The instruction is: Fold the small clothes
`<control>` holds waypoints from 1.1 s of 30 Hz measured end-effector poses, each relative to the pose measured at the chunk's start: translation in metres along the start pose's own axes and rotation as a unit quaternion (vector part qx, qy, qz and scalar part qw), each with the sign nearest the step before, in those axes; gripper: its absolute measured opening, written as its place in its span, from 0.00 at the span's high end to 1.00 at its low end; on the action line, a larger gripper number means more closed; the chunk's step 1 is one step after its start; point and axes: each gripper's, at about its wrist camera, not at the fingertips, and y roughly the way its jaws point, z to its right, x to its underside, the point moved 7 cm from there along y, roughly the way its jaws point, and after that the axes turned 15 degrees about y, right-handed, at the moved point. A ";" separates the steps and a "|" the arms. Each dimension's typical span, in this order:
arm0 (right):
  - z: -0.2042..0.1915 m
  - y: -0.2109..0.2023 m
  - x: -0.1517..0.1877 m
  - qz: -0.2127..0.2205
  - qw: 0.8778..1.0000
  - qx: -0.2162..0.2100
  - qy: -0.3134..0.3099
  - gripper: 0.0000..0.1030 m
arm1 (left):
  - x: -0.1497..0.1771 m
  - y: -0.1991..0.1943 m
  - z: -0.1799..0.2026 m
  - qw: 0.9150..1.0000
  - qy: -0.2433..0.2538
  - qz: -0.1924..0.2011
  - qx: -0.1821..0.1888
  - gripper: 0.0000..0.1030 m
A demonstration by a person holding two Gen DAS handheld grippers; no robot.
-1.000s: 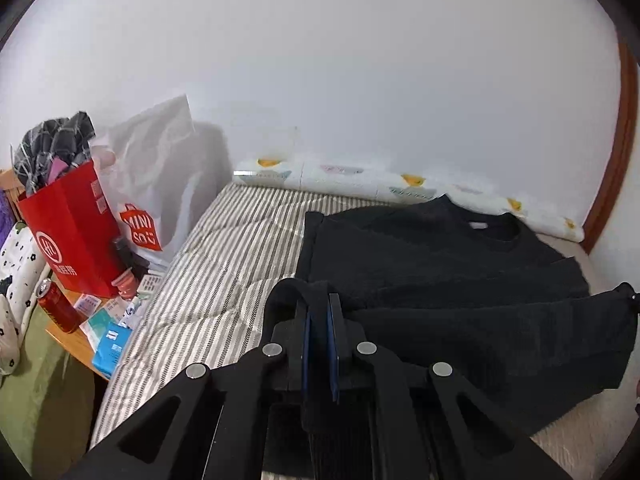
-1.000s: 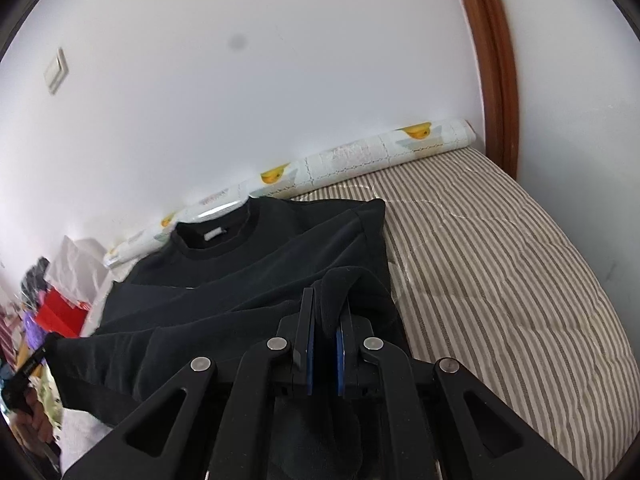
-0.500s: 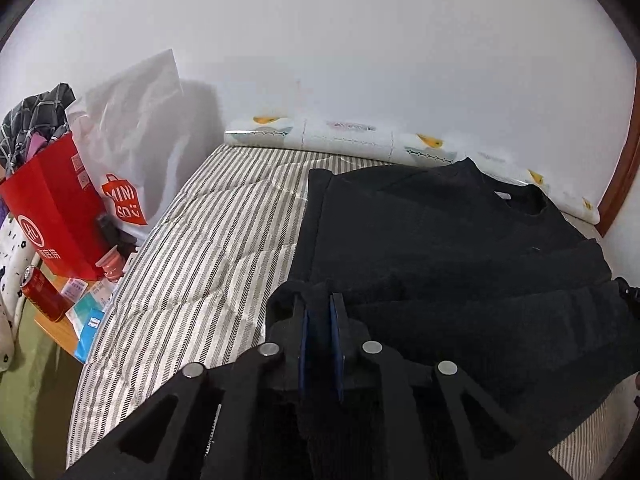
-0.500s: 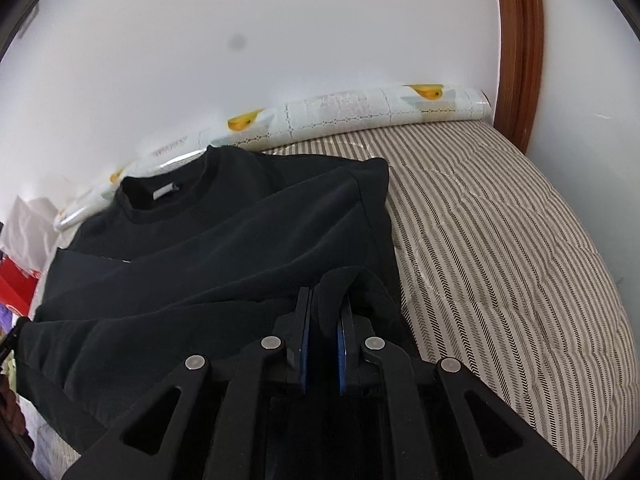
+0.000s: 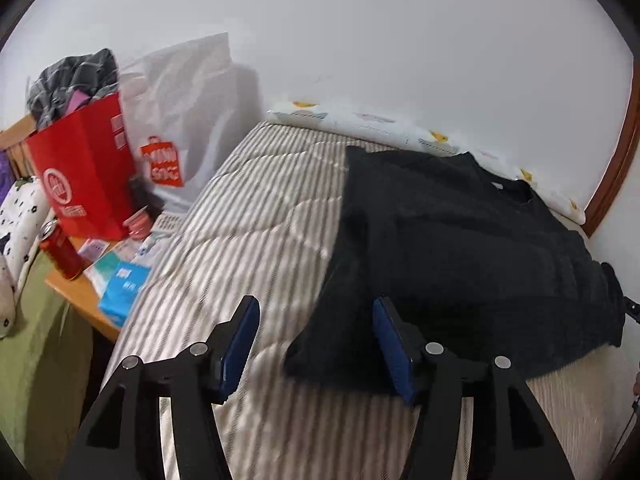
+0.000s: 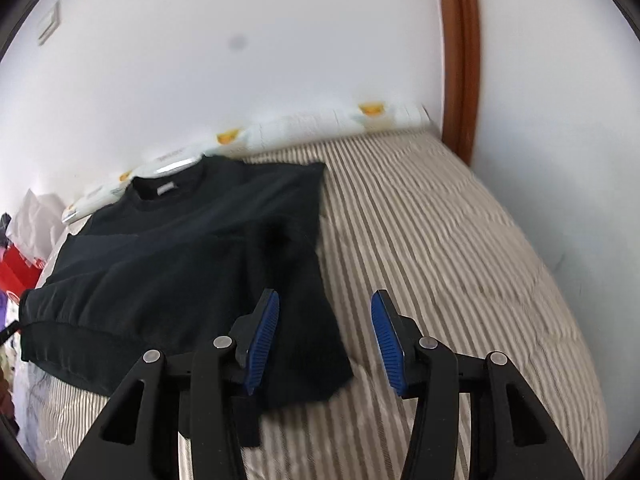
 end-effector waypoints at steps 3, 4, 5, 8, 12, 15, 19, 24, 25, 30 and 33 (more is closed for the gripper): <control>0.010 0.007 0.014 -0.014 1.000 0.003 0.002 0.54 | 0.010 -0.002 -0.003 1.000 -0.005 -0.002 0.014 0.45; 0.012 0.009 0.019 -0.016 1.000 -0.001 0.005 0.54 | 0.012 0.000 -0.003 1.000 -0.004 -0.007 0.017 0.45; 0.012 0.011 0.023 -0.020 1.000 -0.011 0.011 0.54 | 0.014 0.002 -0.002 1.000 -0.004 -0.010 0.023 0.45; 0.007 0.019 0.027 -0.031 0.999 -0.029 0.027 0.54 | 0.014 0.013 0.000 0.999 -0.010 -0.017 0.045 0.45; -0.002 0.033 0.028 -0.044 0.998 -0.025 0.027 0.54 | 0.016 0.028 0.002 0.997 -0.021 -0.031 0.067 0.45; -0.001 0.036 0.028 -0.048 0.998 -0.028 0.031 0.53 | 0.016 0.035 0.007 0.997 -0.010 -0.035 0.069 0.45; -0.001 0.041 0.031 -0.052 0.997 -0.043 0.046 0.54 | 0.016 0.040 0.012 0.997 -0.001 -0.031 0.069 0.46; -0.008 0.044 0.032 -0.058 0.994 -0.073 0.056 0.77 | 0.016 0.039 0.019 0.997 0.009 -0.030 0.070 0.73; -0.010 0.043 0.032 -0.056 0.994 -0.074 0.051 0.79 | 0.016 0.037 0.020 0.997 0.012 -0.030 0.073 0.80; -0.015 0.028 0.038 -0.048 0.997 -0.066 0.015 0.82 | 0.017 0.018 0.023 0.997 0.023 -0.022 0.066 0.87; -0.008 0.016 0.044 -0.053 0.995 -0.080 0.027 0.82 | 0.025 0.008 0.022 0.997 0.014 -0.022 0.072 0.88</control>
